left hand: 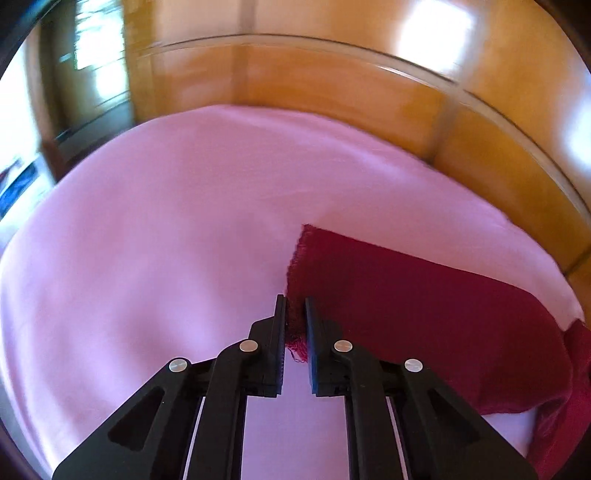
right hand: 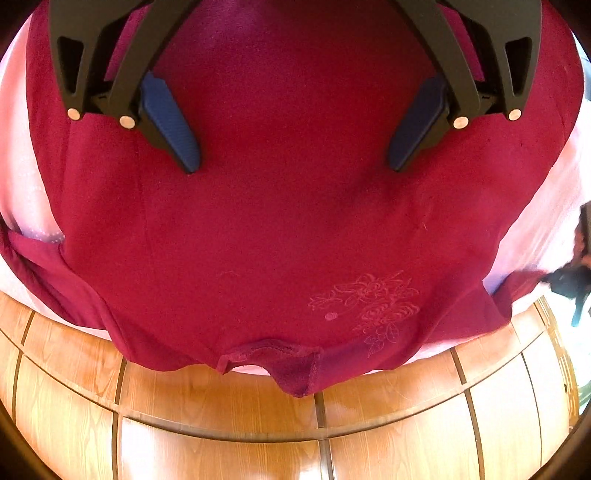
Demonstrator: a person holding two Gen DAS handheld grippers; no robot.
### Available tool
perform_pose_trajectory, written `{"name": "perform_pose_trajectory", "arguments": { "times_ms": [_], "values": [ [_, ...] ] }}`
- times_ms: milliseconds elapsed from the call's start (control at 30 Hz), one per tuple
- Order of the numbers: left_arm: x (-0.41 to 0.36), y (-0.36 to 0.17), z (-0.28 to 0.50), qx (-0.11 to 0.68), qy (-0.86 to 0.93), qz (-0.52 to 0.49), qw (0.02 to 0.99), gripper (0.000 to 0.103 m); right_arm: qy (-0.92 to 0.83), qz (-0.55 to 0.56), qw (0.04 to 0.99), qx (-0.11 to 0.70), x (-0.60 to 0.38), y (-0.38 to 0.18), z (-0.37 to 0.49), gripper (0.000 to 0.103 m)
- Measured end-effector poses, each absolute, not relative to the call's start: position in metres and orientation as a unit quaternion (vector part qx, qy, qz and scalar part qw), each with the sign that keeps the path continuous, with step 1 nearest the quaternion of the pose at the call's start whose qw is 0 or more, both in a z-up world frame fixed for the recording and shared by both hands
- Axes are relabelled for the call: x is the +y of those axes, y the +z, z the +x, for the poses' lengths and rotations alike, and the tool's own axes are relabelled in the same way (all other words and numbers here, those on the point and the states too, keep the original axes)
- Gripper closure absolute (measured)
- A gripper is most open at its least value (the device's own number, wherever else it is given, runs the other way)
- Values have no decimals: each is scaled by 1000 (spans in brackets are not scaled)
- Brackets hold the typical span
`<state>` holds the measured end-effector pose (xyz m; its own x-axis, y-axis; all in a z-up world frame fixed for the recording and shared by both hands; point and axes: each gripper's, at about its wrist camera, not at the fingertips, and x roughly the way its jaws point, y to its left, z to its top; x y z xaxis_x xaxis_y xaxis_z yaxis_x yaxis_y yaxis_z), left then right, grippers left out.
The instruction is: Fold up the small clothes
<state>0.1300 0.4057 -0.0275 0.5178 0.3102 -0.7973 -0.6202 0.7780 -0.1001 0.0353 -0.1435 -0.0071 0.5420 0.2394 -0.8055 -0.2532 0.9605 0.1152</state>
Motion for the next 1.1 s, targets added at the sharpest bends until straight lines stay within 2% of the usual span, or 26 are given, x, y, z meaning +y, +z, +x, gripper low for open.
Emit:
{"name": "perform_pose_trajectory", "arguments": {
  "times_ms": [167, 333, 400, 467, 500, 533, 600, 733, 800, 933, 1033, 1100],
  "values": [
    [431, -48, 78, 425, 333, -182, 822, 96, 137, -14, 879, 457, -143, -7, 36, 2],
    [426, -41, 81, 440, 359, -162, 807, 94, 136, -17, 879, 456, -143, -8, 35, 2],
    [415, -30, 81, 431, 375, -159, 805, 84, 136, -16, 879, 456, -144, -8, 35, 2],
    [386, -9, 70, 396, 363, -152, 830, 53, 137, -15, 879, 456, -144, -7, 35, 2],
    [365, 3, 64, 371, 351, -142, 848, 47, 138, -15, 879, 456, -144, -7, 35, 2],
    [344, 9, 59, 351, 337, -135, 863, 43, 139, -13, 879, 456, -145, -7, 35, 2],
    [299, 22, 54, 324, 285, -121, 894, 43, 141, -10, 879, 455, -146, -6, 35, 2],
    [182, 22, 48, 343, 110, -124, 925, 43, 132, 8, 882, 453, -157, 4, 33, 3],
    [126, 12, 47, 366, 36, -111, 923, 43, 105, 25, 891, 440, -177, 17, 27, 18],
    [47, -11, 47, 388, -51, -55, 918, 43, -19, 60, 916, 396, -266, 47, 12, 32],
    [25, -33, 49, 405, -63, -17, 912, 43, -133, 68, 910, 388, -346, 52, 1, 41],
    [29, -45, 47, 417, -64, -15, 907, 38, -194, 56, 891, 406, -391, 41, -2, 47]
  ]
}}
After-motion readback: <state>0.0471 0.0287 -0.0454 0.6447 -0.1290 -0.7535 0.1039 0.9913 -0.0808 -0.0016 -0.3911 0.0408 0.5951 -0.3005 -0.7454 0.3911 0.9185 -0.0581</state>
